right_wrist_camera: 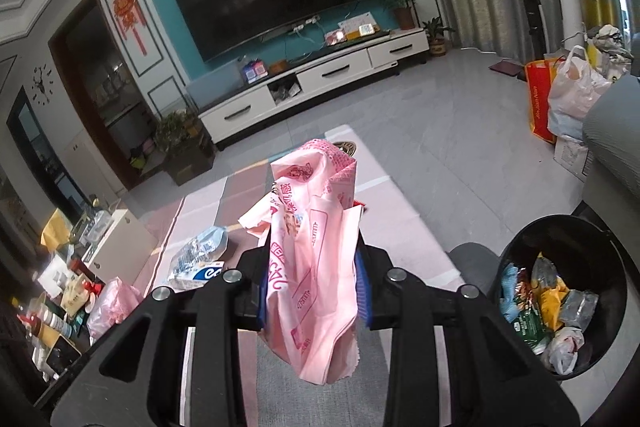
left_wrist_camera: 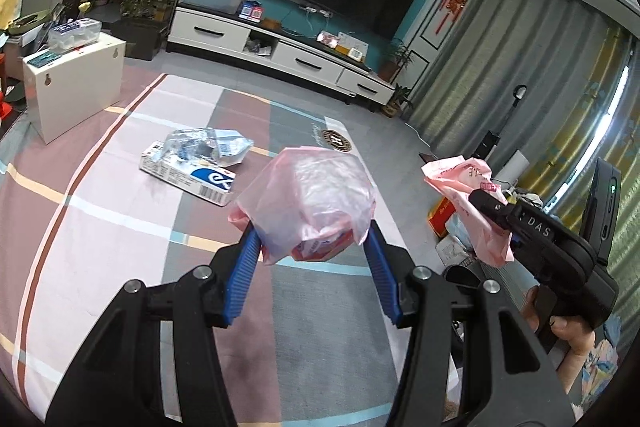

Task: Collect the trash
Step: 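Carry both pink bags with both tools over the black bin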

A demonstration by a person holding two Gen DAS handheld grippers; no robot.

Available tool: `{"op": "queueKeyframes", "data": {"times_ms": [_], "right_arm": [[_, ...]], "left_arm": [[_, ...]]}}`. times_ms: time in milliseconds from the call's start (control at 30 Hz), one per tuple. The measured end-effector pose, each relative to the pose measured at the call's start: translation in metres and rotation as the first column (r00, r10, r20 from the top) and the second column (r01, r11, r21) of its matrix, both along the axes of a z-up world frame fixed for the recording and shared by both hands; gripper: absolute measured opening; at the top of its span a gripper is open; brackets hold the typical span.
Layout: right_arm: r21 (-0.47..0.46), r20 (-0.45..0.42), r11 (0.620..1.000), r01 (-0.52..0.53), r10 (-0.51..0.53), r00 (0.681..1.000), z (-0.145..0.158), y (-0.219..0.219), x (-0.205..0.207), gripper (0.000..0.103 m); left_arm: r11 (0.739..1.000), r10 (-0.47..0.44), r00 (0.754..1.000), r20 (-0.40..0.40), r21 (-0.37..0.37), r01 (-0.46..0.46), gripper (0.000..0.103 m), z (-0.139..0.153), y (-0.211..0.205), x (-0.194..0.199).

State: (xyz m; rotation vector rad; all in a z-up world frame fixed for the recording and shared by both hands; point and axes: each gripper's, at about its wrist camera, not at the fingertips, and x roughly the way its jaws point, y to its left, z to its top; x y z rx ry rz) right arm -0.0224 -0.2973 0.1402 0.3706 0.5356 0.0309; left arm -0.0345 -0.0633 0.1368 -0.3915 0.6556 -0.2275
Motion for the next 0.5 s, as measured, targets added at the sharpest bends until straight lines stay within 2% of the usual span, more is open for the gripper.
{"op": "queueKeyframes", "data": {"times_ms": [300,500], "right_arm": [[-0.037,0.043,0.993,0.115,-0.113,0.993,0.016,-0.025,-0.024,0.033],[-0.014,0.072,0.979,0.204,-0.203,0.977,0.021,-0.051,-0.043,0.033]], "left_arm": [[0.996,-0.087,0.996,0.035,-0.016,0.088,0.054,0.015,-0.04,0.001],[0.986,-0.166,0.984,0.064,-0.014,0.167,0.054,0.026,-0.081,0.007]]}}
